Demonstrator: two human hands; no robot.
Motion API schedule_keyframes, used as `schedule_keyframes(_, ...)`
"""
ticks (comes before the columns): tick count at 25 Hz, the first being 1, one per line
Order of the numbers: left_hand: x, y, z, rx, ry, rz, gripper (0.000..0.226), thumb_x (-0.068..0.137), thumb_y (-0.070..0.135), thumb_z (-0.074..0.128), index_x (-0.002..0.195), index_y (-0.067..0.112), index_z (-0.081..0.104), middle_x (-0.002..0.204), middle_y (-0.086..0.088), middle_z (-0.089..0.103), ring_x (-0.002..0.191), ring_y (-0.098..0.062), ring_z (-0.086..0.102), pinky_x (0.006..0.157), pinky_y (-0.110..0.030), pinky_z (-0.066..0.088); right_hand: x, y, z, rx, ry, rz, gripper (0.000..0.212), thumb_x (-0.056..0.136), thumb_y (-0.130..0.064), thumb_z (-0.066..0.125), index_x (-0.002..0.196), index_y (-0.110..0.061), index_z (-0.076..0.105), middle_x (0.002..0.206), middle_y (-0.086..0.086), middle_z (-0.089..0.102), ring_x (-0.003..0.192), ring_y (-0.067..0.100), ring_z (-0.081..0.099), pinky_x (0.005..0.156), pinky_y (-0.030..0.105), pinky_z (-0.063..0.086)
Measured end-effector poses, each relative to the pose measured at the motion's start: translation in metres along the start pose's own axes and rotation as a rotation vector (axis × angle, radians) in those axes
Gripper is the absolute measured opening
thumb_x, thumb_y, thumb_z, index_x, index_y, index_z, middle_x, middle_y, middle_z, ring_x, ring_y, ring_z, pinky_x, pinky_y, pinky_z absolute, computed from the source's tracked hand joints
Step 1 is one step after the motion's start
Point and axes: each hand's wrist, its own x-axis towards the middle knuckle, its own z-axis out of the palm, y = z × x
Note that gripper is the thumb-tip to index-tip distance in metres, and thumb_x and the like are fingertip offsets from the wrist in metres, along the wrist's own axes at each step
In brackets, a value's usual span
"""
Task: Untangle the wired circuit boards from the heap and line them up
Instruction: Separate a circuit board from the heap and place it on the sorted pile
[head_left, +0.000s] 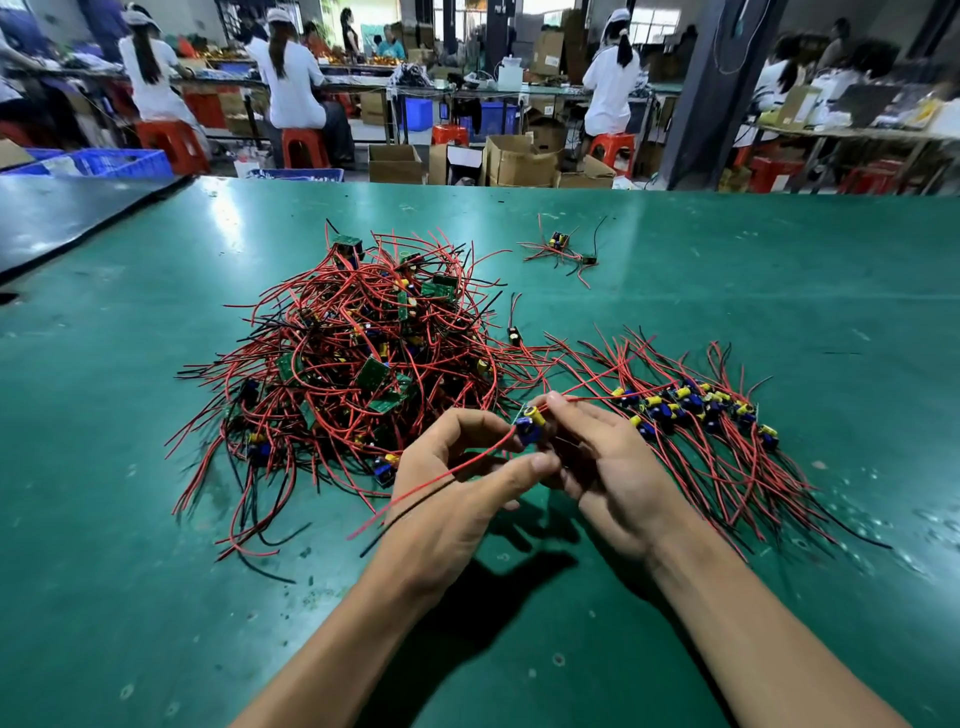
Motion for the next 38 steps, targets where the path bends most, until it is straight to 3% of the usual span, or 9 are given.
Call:
schedule_keyframes(5,0.003,-0.002,0.001,-0.042,-0.059,-0.182,0.005,0.092,0.006,0.062,0.090,0.007,0.067,0.081,-0.016,0.070,0.065,-0.025,0.066,0.056,-0.029,0.055,-0.003,-0.005,-0.007,-0.012,-0.091,0.139,0.014,0.083,-0.028,0.067,0.079,-0.015,0.073,0.069,0.002,0.053,0.052,0.011,0.043,0.056,0.026,0.037)
schedule_keyframes(7,0.005,-0.001,0.000,-0.199,-0.075,-0.298,0.020,0.096,0.022,0.058,0.088,0.006,0.066,0.073,-0.014,0.067,0.056,-0.023,0.064,0.052,-0.028,0.055,-0.004,-0.002,-0.007,-0.083,-0.116,0.182,0.015,0.085,-0.028,0.068,0.082,-0.014,0.071,0.070,0.006,0.051,0.057,0.016,0.047,0.061,0.034,0.037)
schedule_keyframes(10,0.003,0.000,0.000,-0.199,-0.145,-0.309,0.041,0.079,0.034,0.071,0.097,-0.001,0.062,0.075,-0.012,0.071,0.057,-0.022,0.068,0.049,-0.025,0.053,-0.008,-0.001,-0.003,-0.152,-0.143,0.199,0.016,0.086,-0.028,0.069,0.078,-0.014,0.068,0.068,0.007,0.059,0.054,0.014,0.057,0.051,0.026,0.047)
schedule_keyframes(13,0.004,-0.002,-0.002,-0.171,-0.182,-0.328,0.039,0.075,0.026,0.075,0.100,-0.001,0.064,0.083,-0.017,0.074,0.063,-0.024,0.072,0.054,-0.025,0.055,-0.009,-0.002,-0.001,-0.159,-0.134,0.185,0.017,0.085,-0.028,0.070,0.078,-0.012,0.070,0.065,0.007,0.059,0.050,0.015,0.054,0.045,0.021,0.043)
schedule_keyframes(16,0.004,0.002,-0.003,-0.155,-0.201,-0.362,0.009,0.086,0.013,0.067,0.087,0.009,0.074,0.085,-0.022,0.073,0.066,-0.027,0.072,0.056,-0.027,0.056,-0.005,0.001,-0.005,-0.166,-0.025,0.147,0.015,0.084,-0.027,0.072,0.079,-0.013,0.074,0.057,0.001,0.042,0.044,0.011,0.040,0.042,0.019,0.038)
schedule_keyframes(20,0.003,0.003,-0.002,-0.148,-0.212,-0.371,0.022,0.090,0.002,0.061,0.079,0.015,0.075,0.088,-0.024,0.073,0.071,-0.029,0.073,0.055,-0.025,0.056,-0.003,0.003,-0.005,-0.172,0.028,0.113,0.015,0.087,-0.028,0.070,0.080,-0.015,0.075,0.054,-0.004,0.030,0.041,0.008,0.026,0.042,0.016,0.028)
schedule_keyframes(31,0.002,-0.001,0.004,-0.078,-0.061,-0.301,0.015,0.092,0.005,0.061,0.081,-0.002,0.068,0.070,-0.016,0.069,0.057,-0.024,0.068,0.047,-0.027,0.054,-0.007,0.005,-0.007,-0.195,-0.191,0.223,0.024,0.092,-0.023,0.068,0.107,-0.005,0.074,0.077,0.005,0.065,0.057,0.014,0.056,0.051,0.023,0.047)
schedule_keyframes(34,0.001,0.000,0.004,-0.071,-0.057,-0.303,0.016,0.091,0.006,0.062,0.077,0.002,0.068,0.067,-0.015,0.067,0.054,-0.023,0.065,0.047,-0.027,0.054,-0.002,0.005,-0.010,-0.254,-0.081,0.191,0.019,0.090,-0.024,0.071,0.098,-0.008,0.076,0.064,0.011,0.050,0.050,0.015,0.044,0.047,0.021,0.037)
schedule_keyframes(38,-0.001,0.001,0.006,-0.066,-0.076,-0.310,0.022,0.090,0.004,0.062,0.068,0.009,0.065,0.062,-0.014,0.066,0.050,-0.021,0.062,0.046,-0.022,0.049,0.007,0.007,-0.011,-0.209,0.129,0.064,0.019,0.094,-0.021,0.065,0.090,-0.005,0.073,0.048,-0.004,0.029,0.037,0.006,0.026,0.038,0.016,0.021)
